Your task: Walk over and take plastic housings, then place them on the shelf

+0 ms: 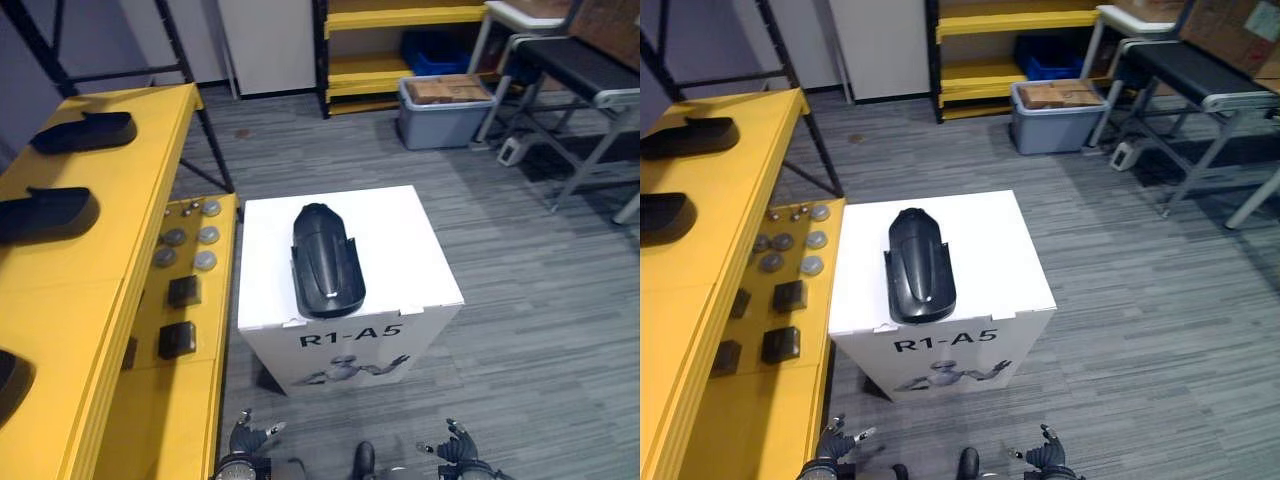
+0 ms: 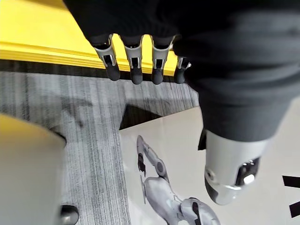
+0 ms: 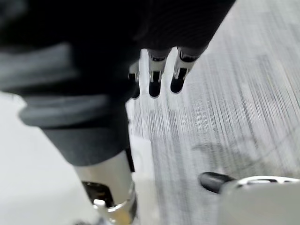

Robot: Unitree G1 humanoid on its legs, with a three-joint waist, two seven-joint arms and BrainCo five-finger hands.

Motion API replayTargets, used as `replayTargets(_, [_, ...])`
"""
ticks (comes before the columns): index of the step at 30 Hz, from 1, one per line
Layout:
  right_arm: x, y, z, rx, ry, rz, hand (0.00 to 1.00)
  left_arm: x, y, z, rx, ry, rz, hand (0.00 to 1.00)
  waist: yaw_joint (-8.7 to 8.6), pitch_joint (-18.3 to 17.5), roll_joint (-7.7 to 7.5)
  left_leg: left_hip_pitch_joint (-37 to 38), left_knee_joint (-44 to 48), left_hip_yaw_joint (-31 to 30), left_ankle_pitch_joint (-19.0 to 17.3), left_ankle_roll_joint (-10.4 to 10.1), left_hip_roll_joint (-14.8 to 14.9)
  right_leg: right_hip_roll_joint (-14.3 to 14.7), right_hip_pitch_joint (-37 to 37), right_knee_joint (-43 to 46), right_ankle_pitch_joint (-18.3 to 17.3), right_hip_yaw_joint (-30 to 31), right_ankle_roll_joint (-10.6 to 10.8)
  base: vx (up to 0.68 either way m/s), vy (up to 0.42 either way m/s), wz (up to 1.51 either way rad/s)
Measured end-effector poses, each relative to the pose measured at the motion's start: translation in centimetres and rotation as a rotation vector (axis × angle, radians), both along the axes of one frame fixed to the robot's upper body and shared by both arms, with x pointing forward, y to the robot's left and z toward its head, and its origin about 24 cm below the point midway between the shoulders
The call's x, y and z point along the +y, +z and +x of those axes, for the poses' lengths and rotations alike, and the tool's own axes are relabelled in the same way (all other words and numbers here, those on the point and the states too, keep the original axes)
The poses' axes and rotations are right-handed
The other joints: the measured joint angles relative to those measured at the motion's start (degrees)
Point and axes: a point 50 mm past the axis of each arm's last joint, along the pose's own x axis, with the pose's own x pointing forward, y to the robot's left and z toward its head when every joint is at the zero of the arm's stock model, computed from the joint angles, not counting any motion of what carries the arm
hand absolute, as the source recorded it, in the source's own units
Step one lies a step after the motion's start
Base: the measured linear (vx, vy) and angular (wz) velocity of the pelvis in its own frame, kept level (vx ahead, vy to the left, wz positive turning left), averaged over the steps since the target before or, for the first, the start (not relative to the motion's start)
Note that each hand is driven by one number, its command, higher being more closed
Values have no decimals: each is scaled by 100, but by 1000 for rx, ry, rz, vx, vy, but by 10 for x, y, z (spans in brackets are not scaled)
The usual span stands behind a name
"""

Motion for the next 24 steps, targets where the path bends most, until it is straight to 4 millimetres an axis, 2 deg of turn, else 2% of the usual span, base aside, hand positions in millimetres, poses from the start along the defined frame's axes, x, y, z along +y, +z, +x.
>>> replayTargets(2, [-5, -1, -6, 6, -53, 8, 0, 1, 1, 1, -3, -1, 3, 0, -8, -44, 16, 250, -453, 10, 149, 56, -84, -81, 6, 86, 10, 11, -3, 205, 66, 11])
replayTargets(5, [-7, -1, -8, -1, -102, 26, 0, 6, 0, -1, 5, 1, 15, 0, -7, -75, -1, 450, -624, 21, 243, 53, -73, -79, 18, 240, -38, 19, -67, 228, 42, 3])
replayTargets(7, [-18, 5, -1, -51, -170, 21, 0, 10, 0, -2, 9, -1, 27, 0, 0, -86, -16, 526, -621, 87, 250, 48, -109, -81, 66, 250, -77, 89, -107, 231, 70, -13])
replayTargets(9, [-41, 18, 3, -122, -247, -28, 0, 12, 1, -3, 6, 0, 34, 0, -32, -114, -40, 636, -506, 99, 251, 49, -206, -176, 245, 218, -147, 139, -31, 206, 99, -9])
replayTargets(11, [-75, 43, 11, -225, -307, -129, 0, 14, 4, -4, -15, 3, 42, 0, -103, -166, -69, 714, -433, 107, 256, 57, -270, -263, 362, 217, -201, 152, 20, 138, 83, -3])
replayTargets(12, [-85, 51, 13, -258, -318, -163, 0, 15, 5, -4, -19, 4, 46, 0, -102, -185, -85, 719, -435, 120, 256, 58, -287, -280, 379, 216, -217, 162, 41, 94, 81, -10])
replayTargets(14, [-117, 92, 28, -406, -332, -296, 0, 19, 7, -7, -27, 5, 56, 0, -123, -266, -117, 722, -446, 188, 259, 63, -324, -321, 380, 193, -223, 211, 52, 65, 80, -7])
replayTargets(15, [-122, 102, 32, -441, -332, -322, 0, 20, 7, -9, -25, 5, 58, 0, -132, -275, -131, 721, -450, 198, 259, 63, -328, -325, 376, 189, -223, 231, 52, 47, 68, -6])
replayTargets(16, [-128, 121, 42, -512, -312, -368, 0, 22, 6, -13, -13, 6, 64, 0, -151, -307, -161, 720, -456, 200, 260, 64, -336, -329, 369, 168, -223, 252, 52, 23, 46, -8])
replayTargets(19, [-129, 165, 63, -688, -245, -441, 0, 24, 3, -24, 16, 1, 67, 0, -159, -357, -320, 712, -488, 191, 261, 65, -347, -332, 384, 47, -222, 254, 54, 0, 12, -1])
replayTargets(20, [-124, 184, 73, -768, -201, -461, 0, 21, 1, -28, 28, -9, 63, 0, -170, -374, -354, 712, -510, 188, 261, 65, -347, -331, 397, 1, -220, 244, 55, -28, 5, 4])
replayTargets(21, [-119, 194, 80, -815, -170, -466, 0, 20, 0, -29, 33, -16, 60, 0, -185, -372, -358, 710, -516, 184, 263, 68, -346, -331, 397, -1, -219, 242, 56, -66, 8, 2])
replayTargets(23, [-88, 238, 106, -1041, 1, -454, 0, 18, -2, -35, 45, -25, 43, 0, -230, -367, -367, 696, -559, 143, 298, 122, -351, -332, 396, -24, -216, 227, 61, -93, 4, 4])
replayTargets(24, [-79, 249, 111, -1097, 49, -446, 0, 17, -2, -35, 46, -29, 40, 0, -228, -366, -369, 691, -566, 99, 305, 133, -351, -332, 392, -29, -215, 211, 62, -90, -11, 13])
